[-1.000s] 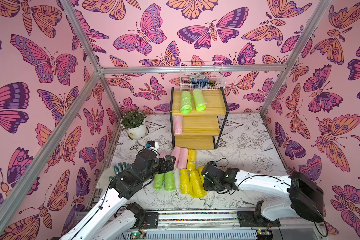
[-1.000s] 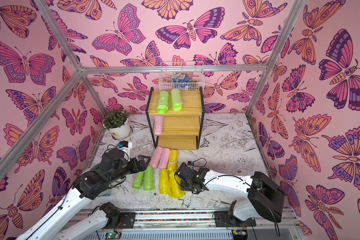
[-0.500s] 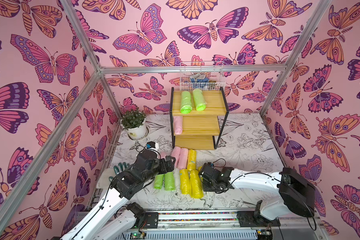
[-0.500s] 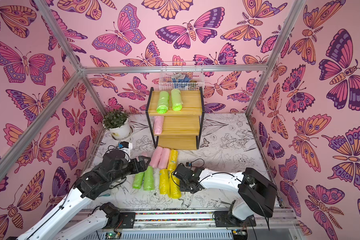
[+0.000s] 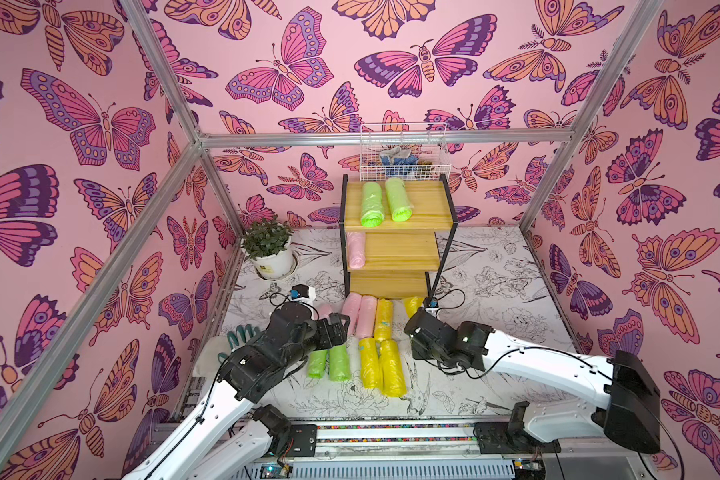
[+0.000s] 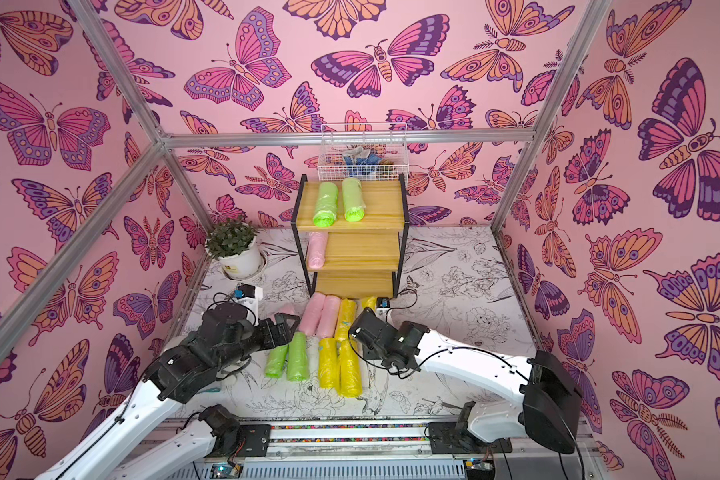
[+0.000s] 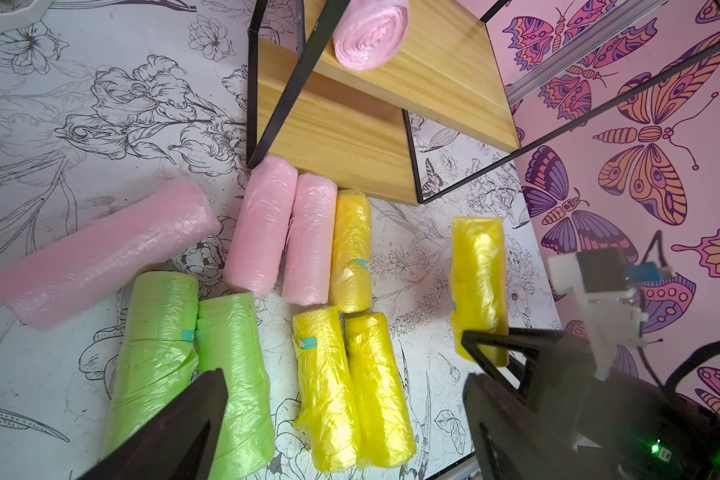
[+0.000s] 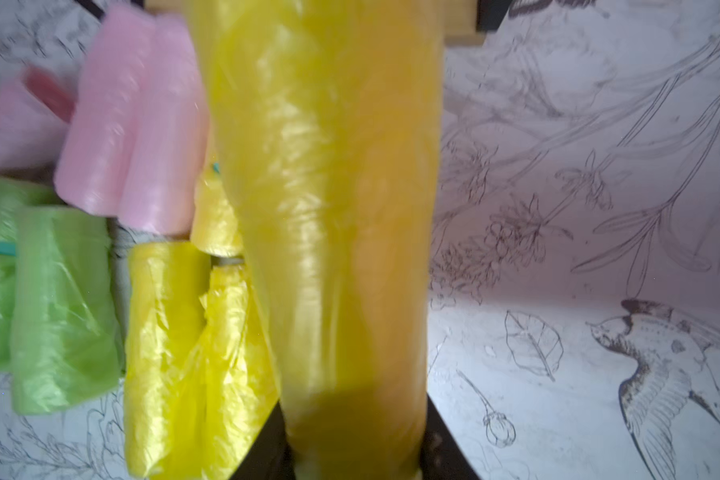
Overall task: Sort the rolls of trash bags by color and place them on the shelf
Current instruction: Pick up the roll of trash bags from the center of the board, then place the roll of trash bags on the shelf.
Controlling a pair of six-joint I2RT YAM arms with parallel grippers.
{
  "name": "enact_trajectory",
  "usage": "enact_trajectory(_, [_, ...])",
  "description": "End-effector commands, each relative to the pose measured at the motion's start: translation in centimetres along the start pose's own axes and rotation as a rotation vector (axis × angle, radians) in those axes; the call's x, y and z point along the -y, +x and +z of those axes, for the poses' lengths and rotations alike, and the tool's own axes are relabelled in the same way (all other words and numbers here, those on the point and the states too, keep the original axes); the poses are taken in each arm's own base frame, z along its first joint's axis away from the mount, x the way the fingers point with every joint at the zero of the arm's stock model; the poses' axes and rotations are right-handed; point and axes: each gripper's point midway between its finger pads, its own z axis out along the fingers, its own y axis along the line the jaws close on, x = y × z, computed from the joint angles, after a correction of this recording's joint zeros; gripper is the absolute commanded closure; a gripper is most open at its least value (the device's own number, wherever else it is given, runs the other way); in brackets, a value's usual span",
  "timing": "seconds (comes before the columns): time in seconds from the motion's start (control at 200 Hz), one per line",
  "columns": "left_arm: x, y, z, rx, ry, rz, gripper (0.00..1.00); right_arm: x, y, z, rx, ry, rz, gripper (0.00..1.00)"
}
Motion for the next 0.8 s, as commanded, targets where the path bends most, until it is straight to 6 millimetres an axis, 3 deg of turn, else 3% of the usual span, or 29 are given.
enact_trajectory(0.0, [0.1, -0.3, -0.1, 0.02, 0.006, -0.005, 0.05, -0.4, -4.4, 0.2, 0.151, -0.025, 0.055, 0.94])
enact_trajectory(0.265, [0.2, -0.3, -0.6, 0.032, 0.021, -0.015, 0.05, -2.1, -7.9, 4.5, 0.202, -0.084, 0.162, 0.97])
enact_trajectory(0.391, [0.2, -0.5, -0.8, 0.043, 0.024, -0.002, 0.05, -2.8, -8.7, 6.2, 0.167, -0.102, 0.189, 0.98])
enact_trajectory(0.411, [0.3, -0.6, -0.9, 0.046, 0.027, 0.0, 0.05, -2.7, -8.2, 7.3, 0.144, -0.088, 0.184, 0.98])
enact_trajectory(0.481, [0.3, -0.6, -0.9, 0.046, 0.026, 0.005, 0.05, -2.9, -8.2, 8.2, 0.135, -0.089, 0.198, 0.98])
enact_trajectory(0.796, [0.4, -0.6, -0.1, 0.035, 0.02, 0.054, 0.04, -2.7, -11.8, 10.3, 0.228, -0.079, 0.207, 0.93])
